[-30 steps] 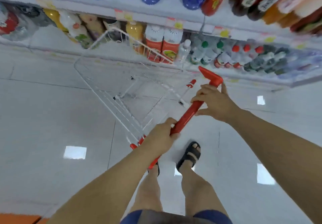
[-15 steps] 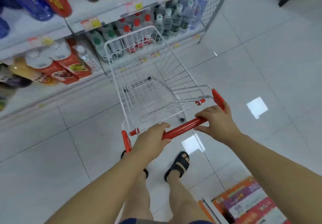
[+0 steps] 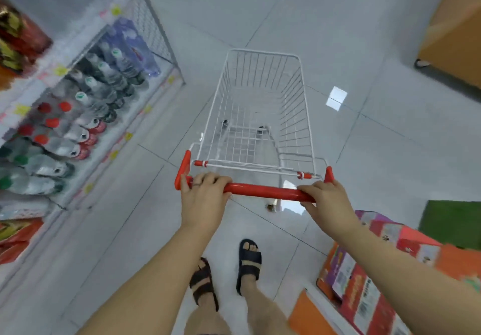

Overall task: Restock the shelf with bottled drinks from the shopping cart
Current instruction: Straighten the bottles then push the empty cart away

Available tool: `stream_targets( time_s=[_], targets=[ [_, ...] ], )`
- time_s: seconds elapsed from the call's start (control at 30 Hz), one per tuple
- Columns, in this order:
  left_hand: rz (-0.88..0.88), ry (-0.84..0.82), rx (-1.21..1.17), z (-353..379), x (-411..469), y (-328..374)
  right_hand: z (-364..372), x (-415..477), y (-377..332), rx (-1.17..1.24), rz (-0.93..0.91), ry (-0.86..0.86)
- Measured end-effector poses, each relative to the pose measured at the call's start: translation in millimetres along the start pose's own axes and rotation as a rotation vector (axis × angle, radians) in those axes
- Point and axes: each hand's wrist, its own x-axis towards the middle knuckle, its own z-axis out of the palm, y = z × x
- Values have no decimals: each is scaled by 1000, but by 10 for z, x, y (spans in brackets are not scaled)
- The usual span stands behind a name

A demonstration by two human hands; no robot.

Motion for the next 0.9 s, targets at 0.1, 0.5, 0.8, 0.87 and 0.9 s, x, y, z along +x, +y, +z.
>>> stream_targets(
  time_s=[0.1,0.5,0.8,0.87,0.9],
  targets=[
    [127,-43,36,-54,444,355,-59,-33,343,72,129,19],
    [652,-161,155,-16,1913,1876,-398,-145,1287,254,622,101],
    [984,-254,258,1,2808,3125,-589,-51,1809,289,924,243],
    [1044,-260,260,24,2983,3451,-608,-9,1959,306,985,259],
    [1076,-259,255,41,3058,3619,-614,7,2034,316,1015,269]
  ],
)
